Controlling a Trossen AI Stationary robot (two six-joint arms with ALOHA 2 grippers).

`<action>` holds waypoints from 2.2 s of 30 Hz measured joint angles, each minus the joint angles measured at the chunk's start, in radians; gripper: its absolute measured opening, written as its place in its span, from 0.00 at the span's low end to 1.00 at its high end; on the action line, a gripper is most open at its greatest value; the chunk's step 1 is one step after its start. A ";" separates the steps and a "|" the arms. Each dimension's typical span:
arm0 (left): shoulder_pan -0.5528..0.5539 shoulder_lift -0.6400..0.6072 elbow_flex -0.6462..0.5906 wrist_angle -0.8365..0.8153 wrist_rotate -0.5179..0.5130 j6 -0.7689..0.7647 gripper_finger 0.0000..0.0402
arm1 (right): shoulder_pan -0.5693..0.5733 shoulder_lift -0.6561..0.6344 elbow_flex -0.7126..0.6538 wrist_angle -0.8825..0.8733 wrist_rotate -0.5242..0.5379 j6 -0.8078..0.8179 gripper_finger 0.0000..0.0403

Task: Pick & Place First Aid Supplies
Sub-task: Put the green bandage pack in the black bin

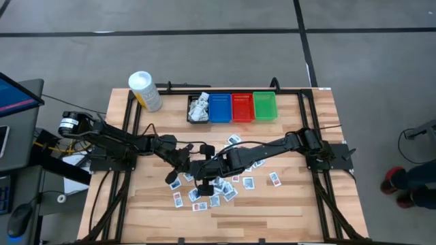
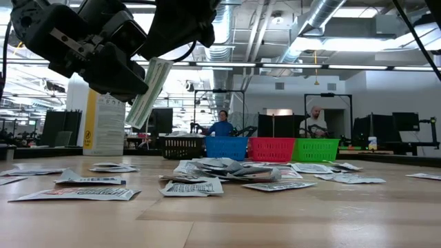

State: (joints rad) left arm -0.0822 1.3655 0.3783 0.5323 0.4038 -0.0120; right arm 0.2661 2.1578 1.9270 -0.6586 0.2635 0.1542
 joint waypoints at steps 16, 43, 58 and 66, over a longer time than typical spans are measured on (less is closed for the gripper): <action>0.017 0.000 0.000 0.000 -0.035 -0.081 0.01 | 0.001 -0.074 0.000 -0.307 0.009 0.066 0.34; 0.483 -0.195 0.116 0.022 -0.045 -0.434 0.01 | 0.062 -0.788 -0.715 -0.342 0.600 0.534 0.27; 0.789 0.136 0.327 0.017 0.020 -0.389 0.02 | 0.073 -0.816 -1.155 0.158 0.598 0.581 0.27; 0.826 0.250 0.328 -0.014 0.034 -0.448 0.02 | 0.053 -0.757 -1.163 0.177 0.599 0.572 0.27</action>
State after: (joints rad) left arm 0.7439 1.6154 0.7060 0.5183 0.4381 -0.4599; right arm 0.3194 1.4007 0.7643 -0.4819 0.8625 0.7263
